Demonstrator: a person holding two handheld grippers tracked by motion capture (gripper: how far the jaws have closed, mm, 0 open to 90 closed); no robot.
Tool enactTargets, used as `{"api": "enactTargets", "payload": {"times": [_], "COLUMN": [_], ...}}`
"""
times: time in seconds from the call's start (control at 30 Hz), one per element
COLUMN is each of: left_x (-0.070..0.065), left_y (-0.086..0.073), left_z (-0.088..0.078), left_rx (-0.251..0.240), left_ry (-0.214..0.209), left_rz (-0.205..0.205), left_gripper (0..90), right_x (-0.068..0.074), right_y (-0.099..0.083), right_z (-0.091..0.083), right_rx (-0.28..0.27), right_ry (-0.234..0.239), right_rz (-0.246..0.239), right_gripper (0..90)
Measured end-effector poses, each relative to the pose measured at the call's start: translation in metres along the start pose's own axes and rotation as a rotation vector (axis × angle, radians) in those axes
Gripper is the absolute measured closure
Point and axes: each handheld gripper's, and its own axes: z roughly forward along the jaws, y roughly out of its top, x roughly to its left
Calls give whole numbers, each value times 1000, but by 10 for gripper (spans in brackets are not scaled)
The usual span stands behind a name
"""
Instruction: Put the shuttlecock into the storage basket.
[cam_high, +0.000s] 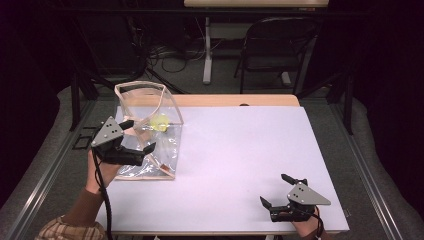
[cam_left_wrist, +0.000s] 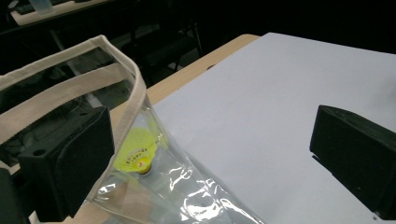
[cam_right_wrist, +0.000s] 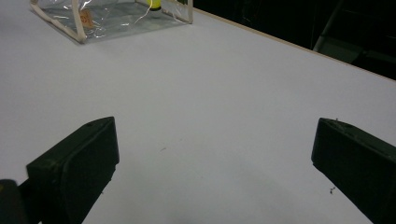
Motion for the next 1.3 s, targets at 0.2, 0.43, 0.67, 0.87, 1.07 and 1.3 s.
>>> {"api": "enactTargets", "payload": {"times": [0.2, 0.43, 0.67, 0.87, 1.07, 1.3], "left_x": [-9, -19, -25, -29, -33, -39], "left_y": [-12, -30, -46, -60, -74, -86], "left_z": [1, 1, 2, 4, 5, 7], "left_rx": [-8, -25, -14, -11, -15, -21], "left_ry": [-26, -55, -72, -74, -81, -93], "left_rz": [8, 13, 1, -18, -45, -66], "left_gripper": [0, 0, 0, 0, 0, 0], "right_x": [0, 0, 0, 0, 0, 0], "right_y": [0, 0, 0, 0, 0, 0], "right_z": [0, 0, 0, 0, 0, 0], "right_rx": [-2, -2, -4, -3, 1, -3], "right_ry": [-1, -2, -5, -3, -3, -3], "right_rz": [3, 3, 1, 1, 3, 0], "right_gripper": [2, 2, 2, 2, 2, 2]}}
